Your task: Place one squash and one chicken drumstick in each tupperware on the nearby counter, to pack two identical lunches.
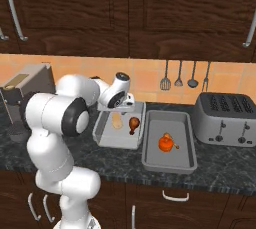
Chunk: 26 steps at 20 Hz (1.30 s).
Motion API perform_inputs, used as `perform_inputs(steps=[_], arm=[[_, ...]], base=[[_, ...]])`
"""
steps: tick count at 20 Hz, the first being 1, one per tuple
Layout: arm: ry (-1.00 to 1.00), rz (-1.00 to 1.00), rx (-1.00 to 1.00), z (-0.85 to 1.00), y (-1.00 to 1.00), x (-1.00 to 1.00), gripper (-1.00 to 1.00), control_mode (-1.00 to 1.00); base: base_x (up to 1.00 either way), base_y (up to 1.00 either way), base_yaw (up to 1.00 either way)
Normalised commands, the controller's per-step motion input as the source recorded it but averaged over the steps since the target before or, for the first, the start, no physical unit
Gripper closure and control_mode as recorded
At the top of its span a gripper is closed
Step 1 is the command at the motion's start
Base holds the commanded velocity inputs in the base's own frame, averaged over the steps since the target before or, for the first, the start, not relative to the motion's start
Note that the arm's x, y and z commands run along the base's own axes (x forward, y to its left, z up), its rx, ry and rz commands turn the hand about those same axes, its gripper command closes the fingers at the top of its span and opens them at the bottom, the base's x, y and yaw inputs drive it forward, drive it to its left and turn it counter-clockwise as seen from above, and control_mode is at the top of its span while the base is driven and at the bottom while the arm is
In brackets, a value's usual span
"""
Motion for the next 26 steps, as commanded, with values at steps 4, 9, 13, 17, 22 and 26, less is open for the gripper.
perform_inputs(steps=[4, 9, 13, 17, 22, 26], arm=[[0.00, -0.06, 0.00, 0.57, -0.05, -1.00, -1.00, -1.00], [-0.17, -0.05, 0.00, 0.56, -0.01, -1.00, -1.00, -1.00], [-0.30, -0.02, 0.00, 0.50, -0.20, -1.00, -1.00, -1.00], [-0.19, 0.00, -0.02, 0.23, -0.59, -1.00, -1.00, -1.00], [-0.18, 0.00, -0.11, 0.57, -0.71, -1.00, -1.00, -1.00], [-0.18, 0.00, -0.06, 0.59, -0.85, -0.91, -1.00, -1.00]], base=[[0.00, 0.00, 0.00], [0.00, 0.00, 0.00], [0.00, 0.00, 0.00], [0.00, 0.00, 0.00], [0.00, 0.00, 0.00], [0.00, 0.00, 0.00]])
